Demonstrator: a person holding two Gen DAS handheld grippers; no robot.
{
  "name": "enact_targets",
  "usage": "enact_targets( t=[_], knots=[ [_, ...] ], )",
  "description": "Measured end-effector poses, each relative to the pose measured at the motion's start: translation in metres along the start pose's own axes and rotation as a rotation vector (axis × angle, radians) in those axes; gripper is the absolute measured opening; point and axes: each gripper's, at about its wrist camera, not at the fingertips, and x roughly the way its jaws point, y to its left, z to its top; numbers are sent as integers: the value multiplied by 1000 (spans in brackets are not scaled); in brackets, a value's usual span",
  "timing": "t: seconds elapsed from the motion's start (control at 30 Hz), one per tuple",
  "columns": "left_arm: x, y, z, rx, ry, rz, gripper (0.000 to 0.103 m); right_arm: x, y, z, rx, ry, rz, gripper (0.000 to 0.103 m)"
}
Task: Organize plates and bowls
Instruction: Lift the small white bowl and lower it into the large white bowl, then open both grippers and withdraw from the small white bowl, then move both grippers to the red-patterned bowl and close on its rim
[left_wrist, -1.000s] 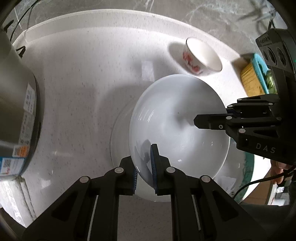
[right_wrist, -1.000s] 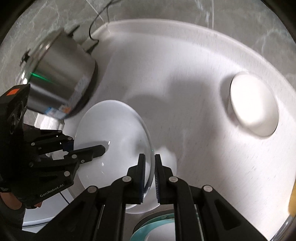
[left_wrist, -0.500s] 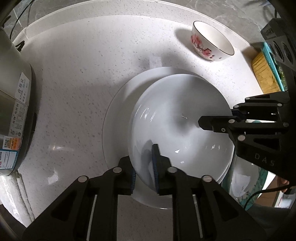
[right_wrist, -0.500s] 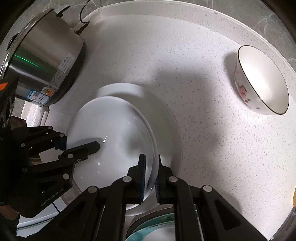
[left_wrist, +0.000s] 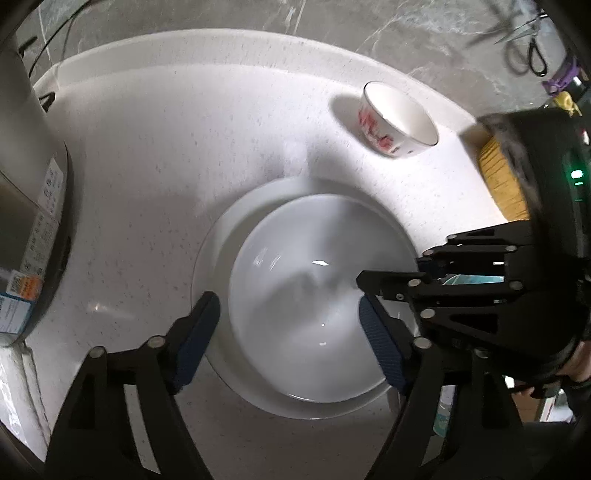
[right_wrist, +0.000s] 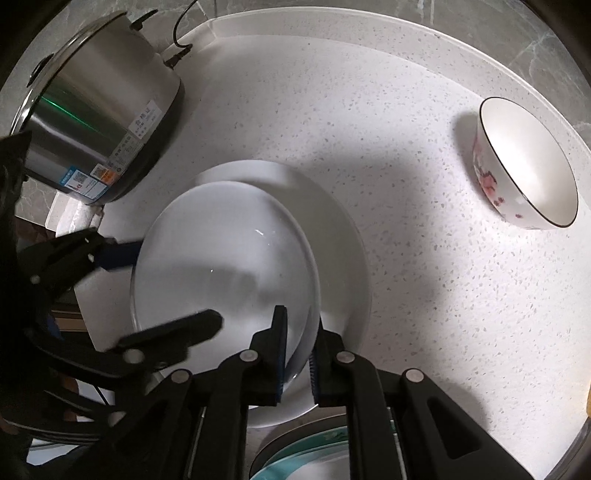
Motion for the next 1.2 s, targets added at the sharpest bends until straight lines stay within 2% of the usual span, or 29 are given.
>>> enact_targets(
  t=[0.03,0.1,0.2,0.3,0.37,0.43,0.6,0.7,0.77,0.83,0.9,0.97,1.07,1.13,1.2],
  knots=[
    [-3,0,0,2,-10,5,82,-1,-1,0,2,-2,8,12],
    [-10,2,1,-1,-26,30,93,-2,0,-2,-8,-10,9,14],
    [-20,13,2,-32,-54,14,93,-5,0,-4,-20,-21,18,20],
    [-30,25,3,-67,-75,-6,93,-9,3,-6,-30,-36,37,33],
    [-37,31,7,-89,-83,-18,93,-15,8,-8,-44,-58,36,50],
    [-46,38,11,-98,-97,-27,93,-24,10,-10,-44,-90,19,63],
    [-62,37,33,-83,-127,-52,93,-49,-6,-13,16,-142,46,64],
    [-68,28,57,-44,-122,-66,93,-72,-32,-14,86,-189,76,65],
    [-72,16,79,10,-119,-75,93,-91,-63,-14,164,-238,78,70],
    [-72,1,101,63,-105,-75,93,-104,-104,-15,270,-268,52,71],
    [-60,-17,127,129,-68,-47,93,-112,-156,-18,432,-261,28,71],
    [-44,-32,154,190,-30,-53,93,-117,-191,-19,533,-254,33,71],
    [-9,-47,190,233,40,-52,93,-120,-221,-12,564,-261,27,71],
    [13,-54,209,239,80,-86,93,-117,-228,-4,579,-258,49,71],
    [35,-59,226,233,110,-80,93,-108,-234,6,583,-249,71,71]
  ],
)
